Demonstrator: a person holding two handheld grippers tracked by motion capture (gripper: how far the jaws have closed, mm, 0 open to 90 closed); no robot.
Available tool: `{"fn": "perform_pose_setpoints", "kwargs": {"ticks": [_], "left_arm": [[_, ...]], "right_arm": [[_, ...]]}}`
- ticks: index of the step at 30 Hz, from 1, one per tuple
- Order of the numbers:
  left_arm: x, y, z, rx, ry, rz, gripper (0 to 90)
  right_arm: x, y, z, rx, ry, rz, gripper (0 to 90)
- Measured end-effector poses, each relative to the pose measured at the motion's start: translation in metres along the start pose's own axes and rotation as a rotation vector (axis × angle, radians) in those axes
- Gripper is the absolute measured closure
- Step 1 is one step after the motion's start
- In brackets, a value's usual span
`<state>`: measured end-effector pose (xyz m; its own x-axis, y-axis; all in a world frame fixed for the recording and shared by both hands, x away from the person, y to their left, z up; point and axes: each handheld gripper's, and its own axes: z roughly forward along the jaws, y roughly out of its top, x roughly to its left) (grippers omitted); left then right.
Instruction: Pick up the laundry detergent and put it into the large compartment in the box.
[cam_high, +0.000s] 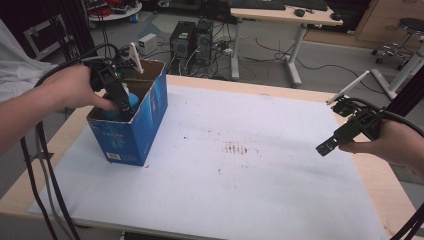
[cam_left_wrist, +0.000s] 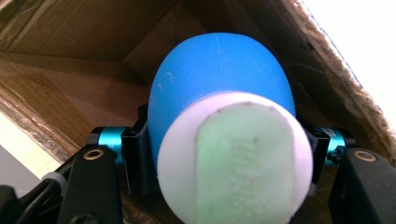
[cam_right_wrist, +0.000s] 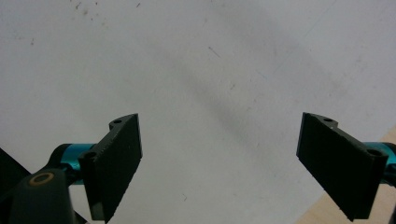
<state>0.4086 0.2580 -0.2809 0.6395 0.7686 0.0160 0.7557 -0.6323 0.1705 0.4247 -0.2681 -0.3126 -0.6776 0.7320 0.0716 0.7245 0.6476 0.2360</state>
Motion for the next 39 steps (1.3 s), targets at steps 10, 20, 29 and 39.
{"fn": "perform_pose_setpoints", "kwargs": {"ticks": [10,20,29,39], "left_arm": [[0.0006,-0.0009,-0.0001,0.0,-0.001,-0.004,37.5],[0.0008,0.0002,0.0002,0.004,-0.001,-0.002,37.4],[0.0007,0.0002,0.0001,0.008,-0.001,-0.004,37.5],[0.0013,0.0006,0.0001,0.013,-0.003,-0.002,37.5]], "right_arm": [[0.0002,-0.0006,-0.0005,0.002,-0.002,0.004,13.4],[-0.0005,-0.0014,-0.0008,-0.001,0.0,0.001,13.4],[0.0002,-0.001,-0.0009,0.001,-0.001,0.004,13.4],[0.0008,-0.0011,-0.001,0.001,0.0,0.005,13.4]]}}
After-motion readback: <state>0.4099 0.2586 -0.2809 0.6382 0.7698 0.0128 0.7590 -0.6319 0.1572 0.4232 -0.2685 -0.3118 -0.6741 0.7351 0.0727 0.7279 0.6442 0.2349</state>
